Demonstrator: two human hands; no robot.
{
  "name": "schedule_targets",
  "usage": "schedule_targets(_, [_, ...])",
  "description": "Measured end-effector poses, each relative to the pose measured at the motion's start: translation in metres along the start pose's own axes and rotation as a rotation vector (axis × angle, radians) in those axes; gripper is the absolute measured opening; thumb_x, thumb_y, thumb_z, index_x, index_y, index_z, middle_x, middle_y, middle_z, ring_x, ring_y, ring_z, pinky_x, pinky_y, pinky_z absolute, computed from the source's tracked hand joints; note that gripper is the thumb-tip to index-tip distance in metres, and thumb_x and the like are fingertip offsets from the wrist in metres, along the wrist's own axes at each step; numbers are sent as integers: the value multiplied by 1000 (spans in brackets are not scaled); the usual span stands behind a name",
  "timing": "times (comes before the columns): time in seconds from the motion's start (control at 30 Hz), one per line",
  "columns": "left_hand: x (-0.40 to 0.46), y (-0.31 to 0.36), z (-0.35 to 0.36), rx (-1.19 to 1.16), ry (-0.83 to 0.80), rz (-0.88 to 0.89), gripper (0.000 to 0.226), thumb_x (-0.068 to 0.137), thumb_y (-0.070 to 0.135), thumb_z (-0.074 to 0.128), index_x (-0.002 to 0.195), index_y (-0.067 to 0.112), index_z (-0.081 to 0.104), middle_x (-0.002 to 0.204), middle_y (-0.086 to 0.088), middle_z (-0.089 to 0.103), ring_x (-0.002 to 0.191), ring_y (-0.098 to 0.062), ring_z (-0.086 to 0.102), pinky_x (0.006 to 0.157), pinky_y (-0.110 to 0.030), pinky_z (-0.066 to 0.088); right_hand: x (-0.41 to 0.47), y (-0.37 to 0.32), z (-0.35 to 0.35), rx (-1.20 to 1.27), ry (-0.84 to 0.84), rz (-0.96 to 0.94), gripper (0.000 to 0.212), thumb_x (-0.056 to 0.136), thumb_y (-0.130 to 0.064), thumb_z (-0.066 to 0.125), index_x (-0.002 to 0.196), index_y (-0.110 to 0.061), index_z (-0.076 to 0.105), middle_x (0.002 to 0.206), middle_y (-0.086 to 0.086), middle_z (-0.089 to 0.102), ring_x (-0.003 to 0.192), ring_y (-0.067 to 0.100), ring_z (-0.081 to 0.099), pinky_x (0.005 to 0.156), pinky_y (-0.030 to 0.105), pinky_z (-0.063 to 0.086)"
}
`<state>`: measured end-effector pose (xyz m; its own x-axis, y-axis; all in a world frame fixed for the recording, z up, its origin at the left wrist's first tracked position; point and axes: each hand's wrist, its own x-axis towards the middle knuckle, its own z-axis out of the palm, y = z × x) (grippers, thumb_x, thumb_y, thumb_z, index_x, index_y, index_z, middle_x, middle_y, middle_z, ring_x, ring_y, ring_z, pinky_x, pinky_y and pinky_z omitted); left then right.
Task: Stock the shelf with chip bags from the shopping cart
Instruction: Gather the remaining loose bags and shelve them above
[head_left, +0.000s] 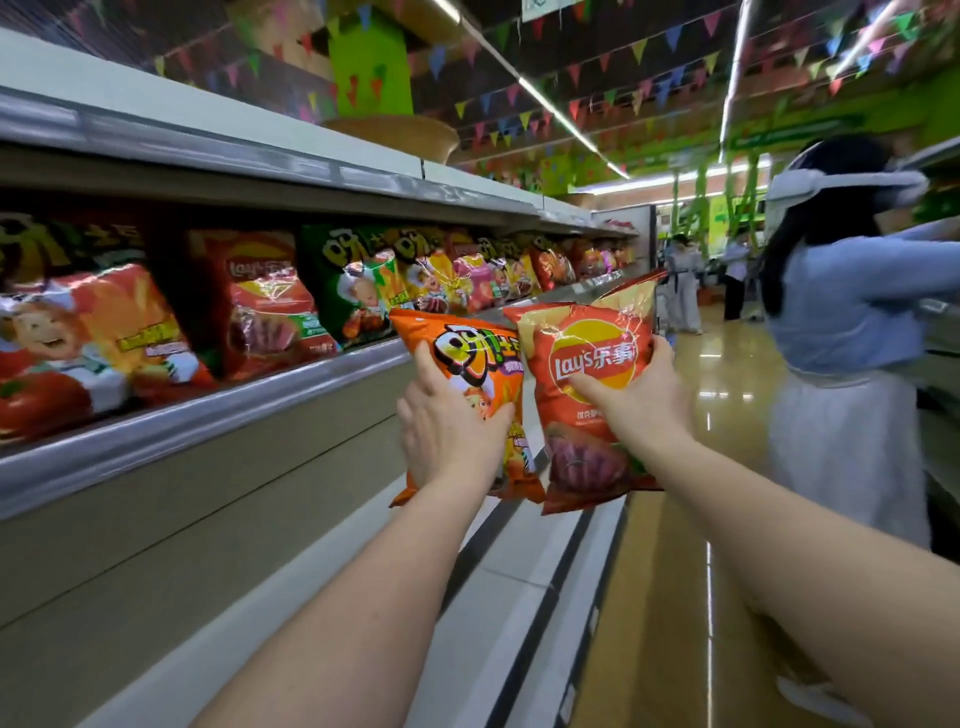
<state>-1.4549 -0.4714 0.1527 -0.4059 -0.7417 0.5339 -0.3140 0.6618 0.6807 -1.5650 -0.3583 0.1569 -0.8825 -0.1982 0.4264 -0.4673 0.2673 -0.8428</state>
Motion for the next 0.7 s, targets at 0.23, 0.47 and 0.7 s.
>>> schedule_targets(0.23, [82,-7,84,-47,-68,66,106,79,42,74,152,19,0,153,-9,29,140,-29,25,110,-44,29,86,33,41,-31,105,33,94,70,-52,74,142,-18,24,130,7,53,114,29,55,94,45,46])
schedule_targets(0.47, [165,6,157,-73,-138,143,106,80,42,72,152,18,-2,154,-11,28,141,-30,24,110,-45,29,172,54,65,-61,210,61,94,72,-49,74,144,-16,24,133,7,51,119,29,52,97,44,43])
schedule_targets(0.7, [219,21,246,-106,-184,174,106,79,43,73,151,19,-1,154,-10,26,142,-29,23,111,-46,28,257,97,74,-138,265,89,93,72,-51,73,143,-15,25,133,8,51,120,29,51,99,44,42])
